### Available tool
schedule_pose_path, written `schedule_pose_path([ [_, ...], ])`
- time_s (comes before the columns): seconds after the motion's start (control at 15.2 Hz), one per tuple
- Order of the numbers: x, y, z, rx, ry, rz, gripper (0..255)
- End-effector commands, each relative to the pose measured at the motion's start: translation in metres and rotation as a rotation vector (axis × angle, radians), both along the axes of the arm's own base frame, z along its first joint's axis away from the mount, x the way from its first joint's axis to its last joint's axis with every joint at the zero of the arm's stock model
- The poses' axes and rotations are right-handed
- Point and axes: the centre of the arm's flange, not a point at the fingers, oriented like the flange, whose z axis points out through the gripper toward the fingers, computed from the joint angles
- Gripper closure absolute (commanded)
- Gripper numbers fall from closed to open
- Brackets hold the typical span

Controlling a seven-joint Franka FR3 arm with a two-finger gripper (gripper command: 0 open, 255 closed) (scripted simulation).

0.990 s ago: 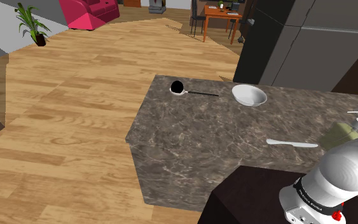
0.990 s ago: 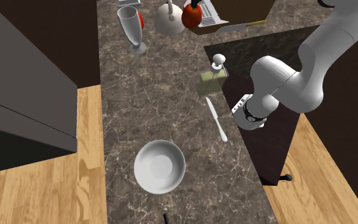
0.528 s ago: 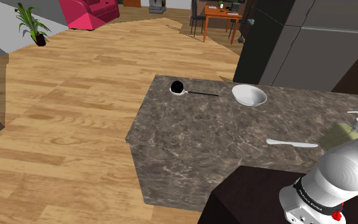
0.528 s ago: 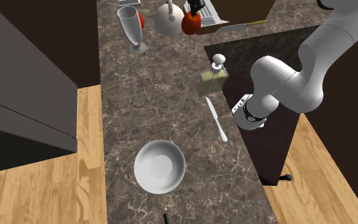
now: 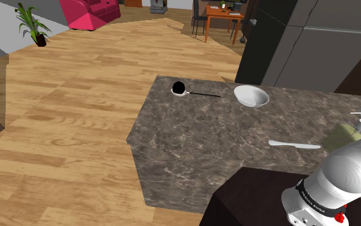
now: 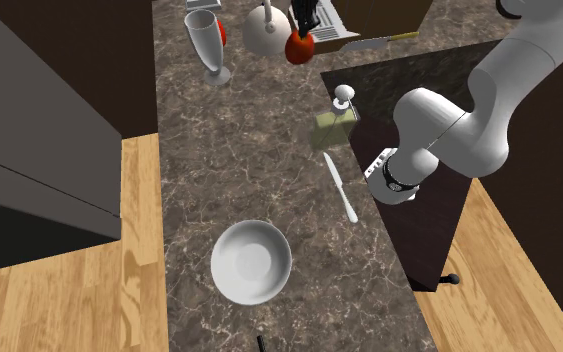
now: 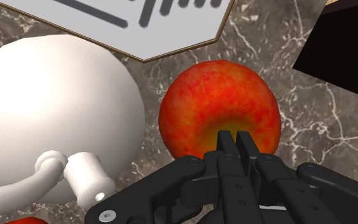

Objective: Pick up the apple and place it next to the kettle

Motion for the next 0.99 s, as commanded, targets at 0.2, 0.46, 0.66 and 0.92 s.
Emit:
schedule_pose_path([
  [0.2,-0.0005,0.0005,-0.0121,0.0,0.0,0.0,255],
  [0.46,-0.0005,0.0005,-0.0121,0.0,0.0,0.0,255],
  [0.66,-0.0005,0.0005,-0.0121,0.0,0.0,0.0,0],
  [0.92,-0.0005,0.0005,-0.0121,0.0,0.0,0.0,0],
])
